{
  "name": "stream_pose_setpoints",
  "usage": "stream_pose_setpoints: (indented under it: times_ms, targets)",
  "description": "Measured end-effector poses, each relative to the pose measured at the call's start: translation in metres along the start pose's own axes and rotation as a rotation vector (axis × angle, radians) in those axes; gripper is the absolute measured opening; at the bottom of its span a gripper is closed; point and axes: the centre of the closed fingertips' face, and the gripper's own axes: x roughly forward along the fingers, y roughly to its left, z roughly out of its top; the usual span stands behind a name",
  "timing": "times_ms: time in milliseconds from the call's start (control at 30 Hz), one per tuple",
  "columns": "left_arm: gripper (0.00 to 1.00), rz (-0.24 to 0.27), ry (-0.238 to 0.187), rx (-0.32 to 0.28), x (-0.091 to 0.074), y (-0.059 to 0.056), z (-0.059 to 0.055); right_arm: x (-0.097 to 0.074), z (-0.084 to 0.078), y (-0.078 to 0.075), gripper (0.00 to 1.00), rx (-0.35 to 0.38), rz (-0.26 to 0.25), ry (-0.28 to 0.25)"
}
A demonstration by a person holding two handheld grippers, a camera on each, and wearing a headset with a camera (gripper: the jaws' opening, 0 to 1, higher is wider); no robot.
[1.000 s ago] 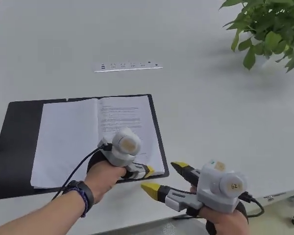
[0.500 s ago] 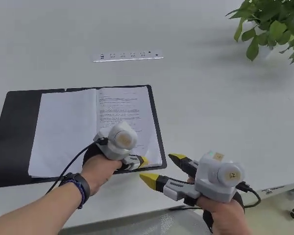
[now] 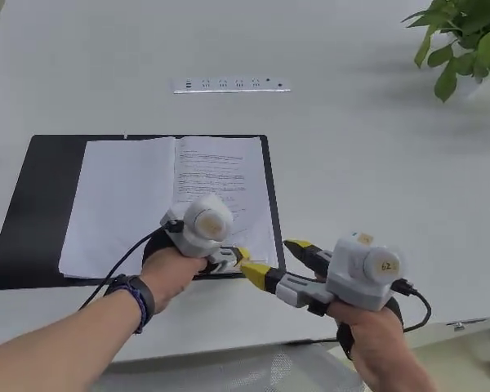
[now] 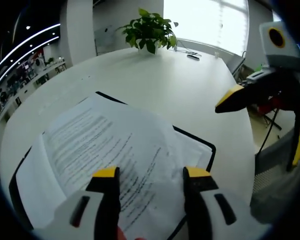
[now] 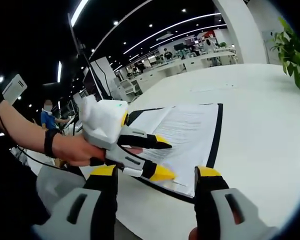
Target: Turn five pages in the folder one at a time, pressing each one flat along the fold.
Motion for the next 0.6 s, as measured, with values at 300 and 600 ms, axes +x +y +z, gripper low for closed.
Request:
stream_pose_setpoints:
  times_ms: [300,600]
  targets:
    - [0.49,-0.002,-0.008,-0.021,-0.001,0.001,0.0,0.023,0.013,-0.021,0.57,0.002,0.005,0.014]
    - [0.47,-0.004,-0.021,-0.042,-0.004,0.001,-0.001,0.056,0.018,-0.04,0.55,0.129,0.057,0.025]
